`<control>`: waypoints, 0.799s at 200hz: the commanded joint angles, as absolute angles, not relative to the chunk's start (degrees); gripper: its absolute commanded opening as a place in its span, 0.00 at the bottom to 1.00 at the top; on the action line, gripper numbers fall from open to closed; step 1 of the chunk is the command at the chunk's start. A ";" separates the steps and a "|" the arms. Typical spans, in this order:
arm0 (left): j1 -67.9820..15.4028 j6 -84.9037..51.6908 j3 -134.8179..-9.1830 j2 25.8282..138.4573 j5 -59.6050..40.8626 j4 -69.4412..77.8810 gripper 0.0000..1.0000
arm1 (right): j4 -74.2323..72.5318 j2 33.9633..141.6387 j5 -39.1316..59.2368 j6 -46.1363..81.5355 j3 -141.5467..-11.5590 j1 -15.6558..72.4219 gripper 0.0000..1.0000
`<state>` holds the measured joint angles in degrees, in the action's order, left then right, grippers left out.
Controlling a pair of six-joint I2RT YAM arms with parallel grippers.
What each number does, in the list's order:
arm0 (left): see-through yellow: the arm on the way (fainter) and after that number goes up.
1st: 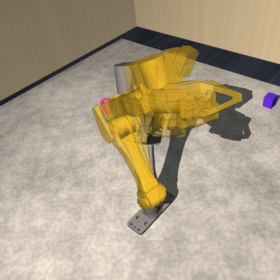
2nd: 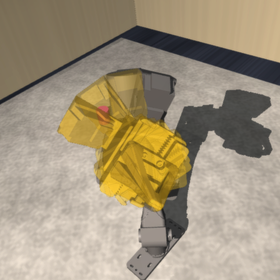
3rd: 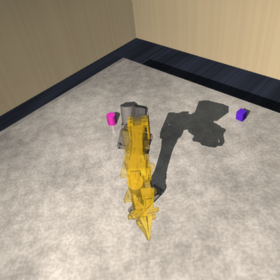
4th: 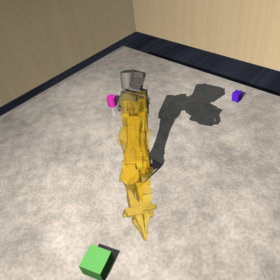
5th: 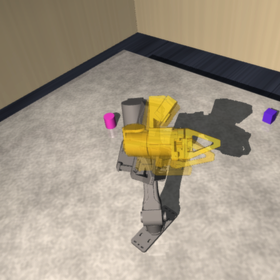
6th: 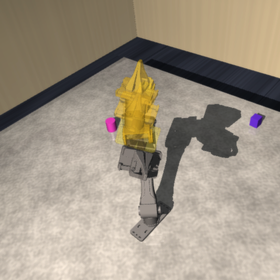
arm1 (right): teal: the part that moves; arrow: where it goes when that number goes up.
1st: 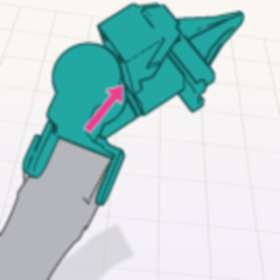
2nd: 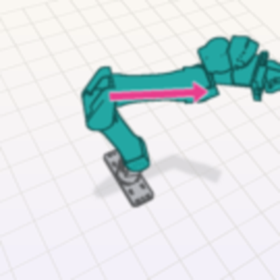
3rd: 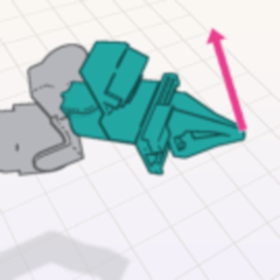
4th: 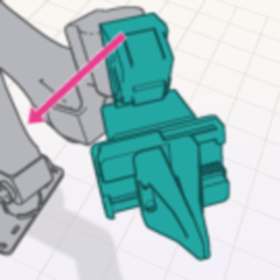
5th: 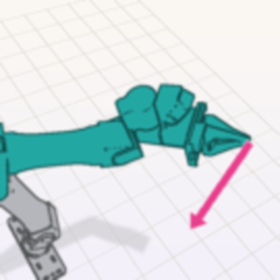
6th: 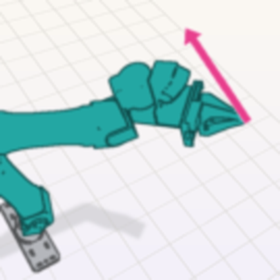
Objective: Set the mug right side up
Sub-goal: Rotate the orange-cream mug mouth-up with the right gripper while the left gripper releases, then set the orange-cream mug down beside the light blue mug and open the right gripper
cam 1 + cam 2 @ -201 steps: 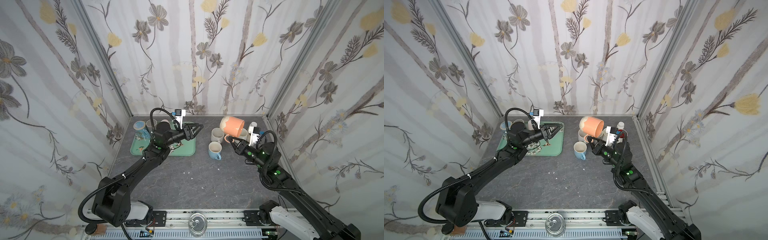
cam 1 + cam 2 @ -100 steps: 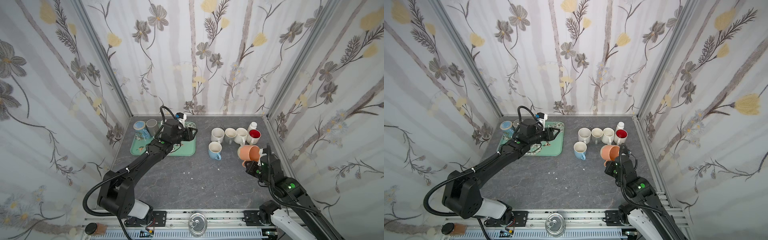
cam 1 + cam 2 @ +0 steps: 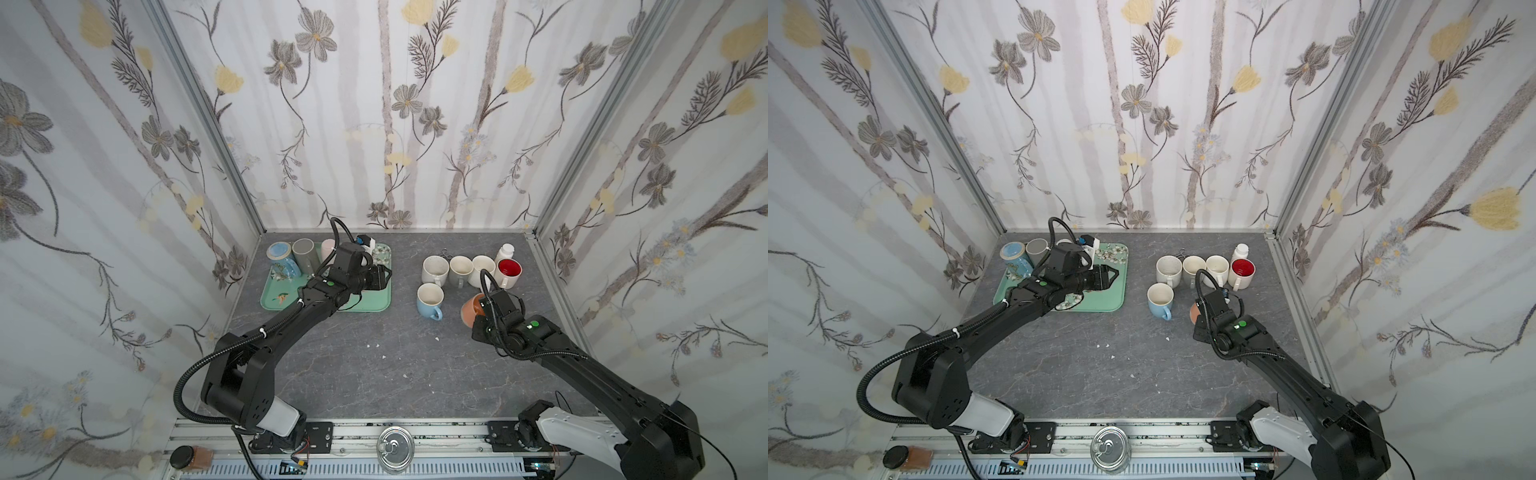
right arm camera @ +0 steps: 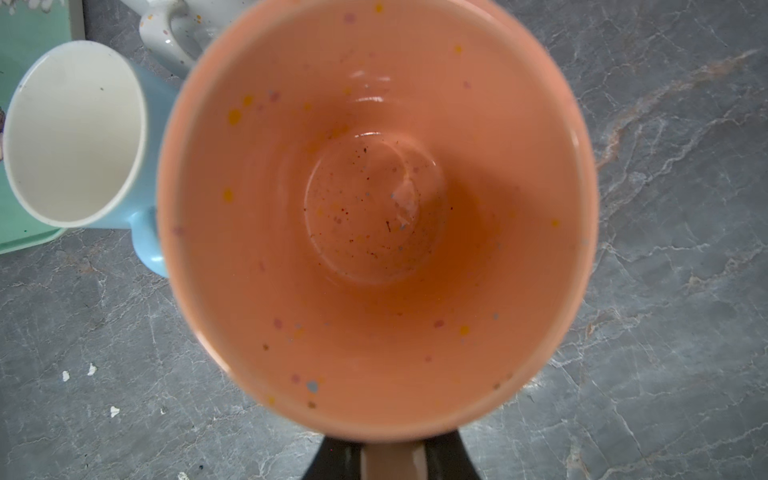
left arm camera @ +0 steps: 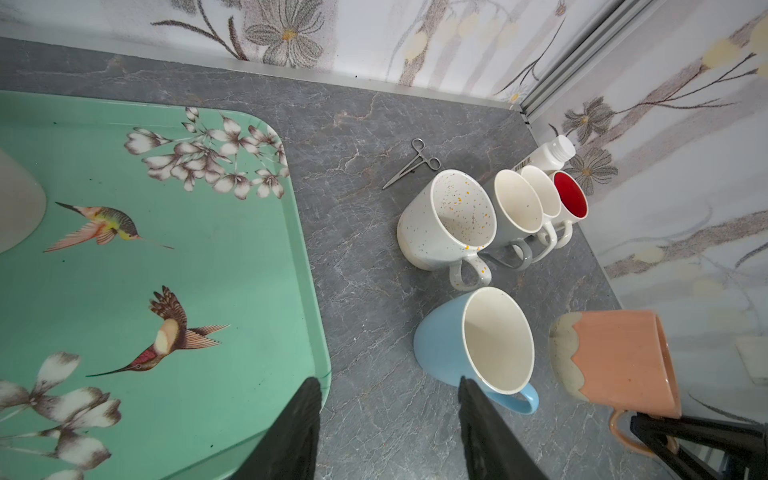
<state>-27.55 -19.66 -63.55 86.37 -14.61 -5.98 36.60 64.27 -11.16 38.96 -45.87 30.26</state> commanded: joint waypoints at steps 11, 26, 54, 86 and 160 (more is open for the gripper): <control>-27.51 -17.92 -63.08 86.08 -13.35 -6.38 0.52 | 30.10 68.70 -11.75 36.40 -48.44 30.32 0.00; -27.53 -17.35 -63.28 86.21 -12.98 -7.15 0.52 | 29.61 71.69 -11.37 36.09 -49.75 30.27 0.00; -27.42 -16.79 -63.63 86.76 -13.42 -7.99 0.52 | 28.42 76.47 -10.57 35.43 -51.75 30.29 0.00; -27.35 -16.01 -63.15 86.34 -13.55 -8.44 0.52 | 26.46 79.08 -11.51 34.22 -52.76 30.41 0.00; -26.26 -14.85 -61.30 82.18 -11.61 -10.14 0.53 | 25.02 87.08 -12.88 31.33 -56.07 30.79 0.00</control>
<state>-26.74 -15.77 -62.11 83.72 -13.04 -9.39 29.23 86.11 -10.48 32.82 -55.05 30.48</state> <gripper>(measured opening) 0.528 0.158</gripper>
